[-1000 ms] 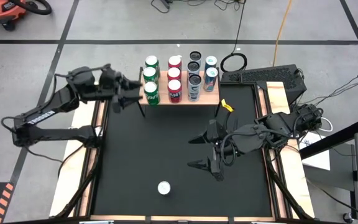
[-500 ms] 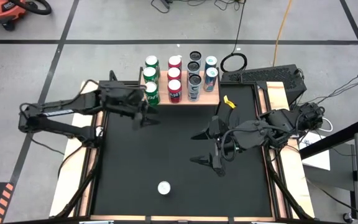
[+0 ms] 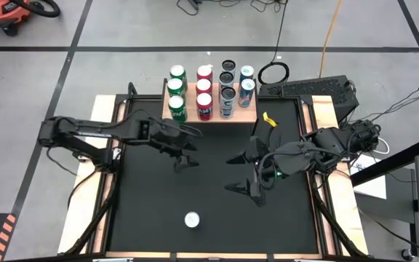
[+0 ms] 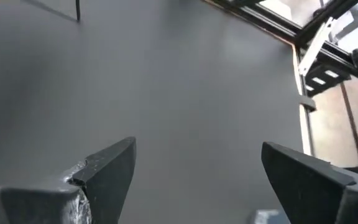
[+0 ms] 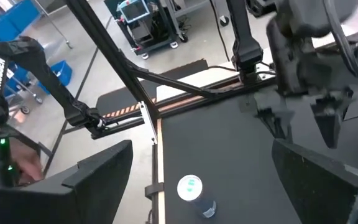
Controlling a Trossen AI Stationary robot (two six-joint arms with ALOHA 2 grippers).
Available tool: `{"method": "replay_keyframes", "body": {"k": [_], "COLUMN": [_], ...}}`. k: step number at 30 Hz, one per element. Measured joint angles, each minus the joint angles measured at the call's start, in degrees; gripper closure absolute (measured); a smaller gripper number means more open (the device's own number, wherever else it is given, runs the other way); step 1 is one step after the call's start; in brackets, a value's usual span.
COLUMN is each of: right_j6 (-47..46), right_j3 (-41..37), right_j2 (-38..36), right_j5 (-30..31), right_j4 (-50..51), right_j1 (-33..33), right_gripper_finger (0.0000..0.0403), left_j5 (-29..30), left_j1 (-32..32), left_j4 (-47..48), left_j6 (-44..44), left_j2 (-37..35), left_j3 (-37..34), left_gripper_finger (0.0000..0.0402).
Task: Place canned beverage on shelf
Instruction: Put the green soda can on the shelf aligned with the other green soda can
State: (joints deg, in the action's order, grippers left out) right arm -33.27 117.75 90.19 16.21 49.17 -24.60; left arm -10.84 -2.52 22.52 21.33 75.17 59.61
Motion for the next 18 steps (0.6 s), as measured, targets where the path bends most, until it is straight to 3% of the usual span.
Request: {"method": "replay_keyframes", "body": {"k": [6, 11, 15, 18], "right_j6": [4.23, 7.57, 7.22, 6.08], "right_j3": [0.00, 0.00, 0.00, 0.00], "right_j2": [0.00, 0.00, -0.64, -2.09], "right_j5": [0.00, -0.02, -0.05, -0.07], "right_j4": [0.00, 0.11, 2.34, 5.67], "right_j1": [0.02, 0.02, 0.02, 0.02], "right_gripper_finger": [0.0040, 0.0040, 0.0040, 0.0040], "left_j5": [0.96, 6.21, 16.22, 29.45], "left_j1": [-0.12, 1.37, 3.55, 6.39], "left_j4": [-3.23, -3.00, -4.34, -0.19], "left_j6": [-0.19, 6.24, 9.00, 14.33], "left_j2": [4.47, 4.46, 0.91, -2.56], "left_j3": [-0.02, -0.02, 0.07, 0.00], "left_gripper_finger": [0.0054, 0.0078, 0.0112, 0.0137]}}
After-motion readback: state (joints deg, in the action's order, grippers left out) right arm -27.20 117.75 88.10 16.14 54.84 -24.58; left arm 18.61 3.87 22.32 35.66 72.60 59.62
